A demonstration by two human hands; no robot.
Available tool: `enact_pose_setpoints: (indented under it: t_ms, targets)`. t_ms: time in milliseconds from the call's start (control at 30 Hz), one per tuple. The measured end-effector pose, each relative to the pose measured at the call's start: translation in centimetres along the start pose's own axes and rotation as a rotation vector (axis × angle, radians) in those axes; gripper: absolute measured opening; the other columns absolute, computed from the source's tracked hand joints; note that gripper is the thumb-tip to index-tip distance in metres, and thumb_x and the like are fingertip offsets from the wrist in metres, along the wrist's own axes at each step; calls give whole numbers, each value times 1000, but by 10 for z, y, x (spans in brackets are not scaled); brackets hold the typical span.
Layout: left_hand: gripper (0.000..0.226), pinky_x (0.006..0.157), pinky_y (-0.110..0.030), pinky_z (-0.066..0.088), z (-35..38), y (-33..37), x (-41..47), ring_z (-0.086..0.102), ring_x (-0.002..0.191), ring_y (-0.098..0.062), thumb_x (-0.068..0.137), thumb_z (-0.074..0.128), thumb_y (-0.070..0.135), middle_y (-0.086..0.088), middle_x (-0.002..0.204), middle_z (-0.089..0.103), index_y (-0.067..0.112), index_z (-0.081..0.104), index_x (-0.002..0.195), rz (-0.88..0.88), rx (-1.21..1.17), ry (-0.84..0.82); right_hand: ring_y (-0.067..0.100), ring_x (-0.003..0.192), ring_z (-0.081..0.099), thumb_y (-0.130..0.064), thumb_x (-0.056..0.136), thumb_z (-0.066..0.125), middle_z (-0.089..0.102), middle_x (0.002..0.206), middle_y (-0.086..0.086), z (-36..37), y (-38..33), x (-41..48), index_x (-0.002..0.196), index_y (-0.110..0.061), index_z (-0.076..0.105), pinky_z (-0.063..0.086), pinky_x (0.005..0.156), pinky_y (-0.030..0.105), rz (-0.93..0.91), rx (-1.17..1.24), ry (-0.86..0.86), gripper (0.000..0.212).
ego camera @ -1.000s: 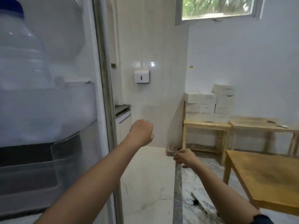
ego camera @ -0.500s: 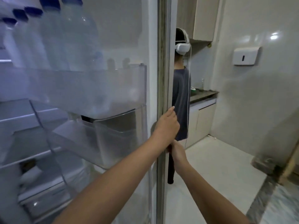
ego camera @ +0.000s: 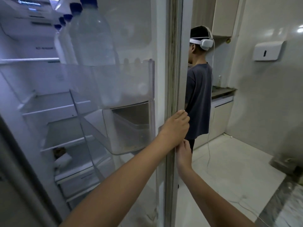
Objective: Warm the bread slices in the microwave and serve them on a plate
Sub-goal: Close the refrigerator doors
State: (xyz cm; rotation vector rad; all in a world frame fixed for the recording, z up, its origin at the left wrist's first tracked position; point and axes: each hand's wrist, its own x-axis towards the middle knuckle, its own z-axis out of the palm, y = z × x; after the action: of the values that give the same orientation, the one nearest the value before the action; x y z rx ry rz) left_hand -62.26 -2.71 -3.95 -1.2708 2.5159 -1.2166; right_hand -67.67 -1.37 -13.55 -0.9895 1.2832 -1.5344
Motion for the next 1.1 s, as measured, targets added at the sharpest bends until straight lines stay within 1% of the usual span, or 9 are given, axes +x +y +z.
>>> enact_pose_setpoints:
  t_ms: [100,267,467,600,700,833,933,1000,1100]
  targets:
    - [32,118,-36,9,-1,-10,-48,32,135,-27,94,39,15,-10,130,50,5,55,119,5,-36,105,8,72,49,-21,98,37,55,83,-2,18,-4,-42,102,-13,53,38,62,22,-50,-53,-22,18]
    - [25,109,-33,35,-3,-38,-130,56,116,-20,74,67,31,-2,108,67,16,70,94,65,-41,255,11,76,51,-20,100,35,55,88,1,53,6,-102,97,-14,50,41,66,25,-192,-142,-80,16]
    - [26,110,-40,34,-1,-68,-220,55,118,-26,76,62,25,-8,113,65,12,67,98,-1,-44,296,19,85,55,-23,99,40,57,97,8,102,21,-155,96,-17,51,47,78,37,-276,-224,-236,13]
    - [39,110,-41,34,8,-93,-271,57,115,-27,78,37,25,-10,113,65,11,67,99,-92,-49,286,17,87,57,-24,99,42,57,98,6,131,21,-177,100,-14,53,47,75,29,-353,-283,-457,15]
    - [40,109,-37,27,20,-112,-299,54,115,-25,77,38,15,-12,112,66,9,69,103,-199,-56,357,15,85,57,-20,98,43,59,95,7,149,21,-178,99,-14,55,45,73,21,-458,-339,-623,14]
    - [46,116,-31,12,28,-141,-321,38,124,-24,81,43,9,-18,125,59,3,54,124,-413,-72,483,2,80,54,-11,96,45,58,89,-2,181,15,-171,96,-20,55,42,68,10,-644,-304,-616,13]
    - [47,115,-34,15,34,-171,-326,34,129,-25,87,42,13,-16,135,45,3,39,133,-533,-114,544,-4,82,52,-7,93,48,54,90,-6,222,2,-161,97,-21,53,41,72,7,-748,-216,-594,16]
    - [45,115,-36,19,39,-191,-324,31,132,-25,91,39,15,-10,138,34,2,39,134,-585,-114,559,-2,85,52,-5,91,50,53,94,-4,252,-8,-146,99,-20,52,43,75,10,-777,-146,-613,17]
    - [43,117,-34,15,49,-220,-319,29,134,-25,91,40,13,-7,137,32,-2,47,131,-688,-18,586,7,92,53,-4,89,53,52,105,1,294,-21,-118,109,-13,53,46,80,19,-810,-102,-657,22]
